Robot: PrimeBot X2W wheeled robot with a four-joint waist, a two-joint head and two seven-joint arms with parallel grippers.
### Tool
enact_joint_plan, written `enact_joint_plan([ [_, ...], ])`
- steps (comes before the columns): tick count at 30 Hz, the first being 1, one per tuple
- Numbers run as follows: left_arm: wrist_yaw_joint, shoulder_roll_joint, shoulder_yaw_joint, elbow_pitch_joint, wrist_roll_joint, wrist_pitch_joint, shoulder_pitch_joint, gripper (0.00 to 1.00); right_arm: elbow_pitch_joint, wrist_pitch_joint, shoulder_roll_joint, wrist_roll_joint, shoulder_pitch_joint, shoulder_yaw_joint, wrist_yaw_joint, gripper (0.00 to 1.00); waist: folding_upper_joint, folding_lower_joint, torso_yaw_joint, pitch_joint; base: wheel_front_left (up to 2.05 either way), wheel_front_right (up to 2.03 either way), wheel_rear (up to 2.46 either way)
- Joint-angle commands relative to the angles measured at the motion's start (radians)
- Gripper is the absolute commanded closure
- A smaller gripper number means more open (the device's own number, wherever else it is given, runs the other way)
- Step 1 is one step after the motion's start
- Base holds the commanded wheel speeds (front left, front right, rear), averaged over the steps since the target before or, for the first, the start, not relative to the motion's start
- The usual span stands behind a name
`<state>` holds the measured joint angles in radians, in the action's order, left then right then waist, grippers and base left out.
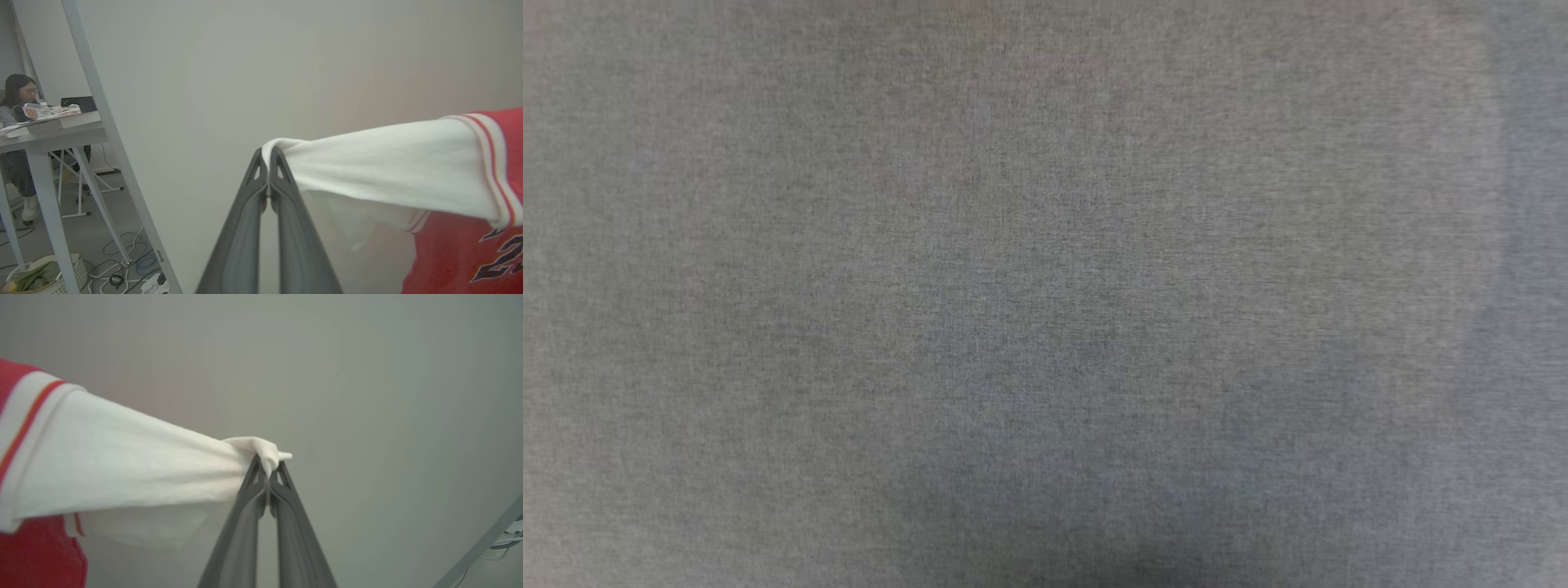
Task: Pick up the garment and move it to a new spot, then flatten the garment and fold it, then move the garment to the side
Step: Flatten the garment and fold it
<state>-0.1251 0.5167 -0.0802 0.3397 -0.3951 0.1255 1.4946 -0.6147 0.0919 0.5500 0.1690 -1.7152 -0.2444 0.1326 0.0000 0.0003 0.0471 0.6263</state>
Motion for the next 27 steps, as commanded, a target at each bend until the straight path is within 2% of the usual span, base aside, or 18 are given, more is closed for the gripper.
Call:
enact_joint_plan([
  [1,-0.001,-0.004,-0.005,0.028,0.008,-0.027,0.009,1.0,-0.031,-0.017,-0.007,-0.008,-0.013,-0.005,-0.002,1.0,0.0,-0.0003,0.026,0.059,0.0,0.0,0.0],
  [8,-0.003,-0.045,-0.046,0.123,-0.01,-0.128,-0.066,1.0,-0.14,-0.098,-0.029,0.005,0.026,-0.026,-0.002,1.0,0.0,-0.0003,0.049,0.056,0.0,0.0,0.0],
  [13,-0.004,-0.078,-0.064,0.165,-0.036,-0.191,-0.187,1.0,-0.18,-0.147,-0.031,0.043,0.128,-0.056,-0.002,1.0,0.0,-0.0003,0.053,0.01,0.0,0.0,0.0],
  [14,-0.004,-0.095,-0.069,0.183,-0.055,-0.225,-0.286,1.0,-0.196,-0.167,-0.029,0.08,0.217,-0.061,-0.002,1.0,0.0,-0.0003,0.049,-0.036,0.0,0.0,0.0],
  [20,0.002,-0.13,-0.076,0.192,-0.091,-0.261,-0.523,1.0,-0.209,-0.173,-0.017,0.164,0.446,-0.087,-0.002,1.0,0.0,-0.0003,0.041,-0.149,0.0,0.0,0.0],
  [25,0.013,-0.144,-0.073,0.174,-0.123,-0.258,-0.711,1.0,-0.2,-0.142,0.002,0.236,0.652,-0.103,-0.002,1.0,0.0,-0.0003,0.043,-0.237,0.0,0.0,0.0],
  [26,0.021,-0.145,-0.079,0.164,-0.136,-0.237,-0.824,1.0,-0.202,-0.114,0.004,0.279,0.776,-0.099,-0.002,1.0,0.0,-0.0003,0.043,-0.299,0.0,0.0,0.0],
  [27,0.024,-0.144,-0.078,0.16,-0.142,-0.229,-0.857,1.0,-0.203,-0.102,0.004,0.289,0.809,-0.1,-0.002,1.0,0.0,-0.0003,0.042,-0.314,0.0,0.0,0.0],
])
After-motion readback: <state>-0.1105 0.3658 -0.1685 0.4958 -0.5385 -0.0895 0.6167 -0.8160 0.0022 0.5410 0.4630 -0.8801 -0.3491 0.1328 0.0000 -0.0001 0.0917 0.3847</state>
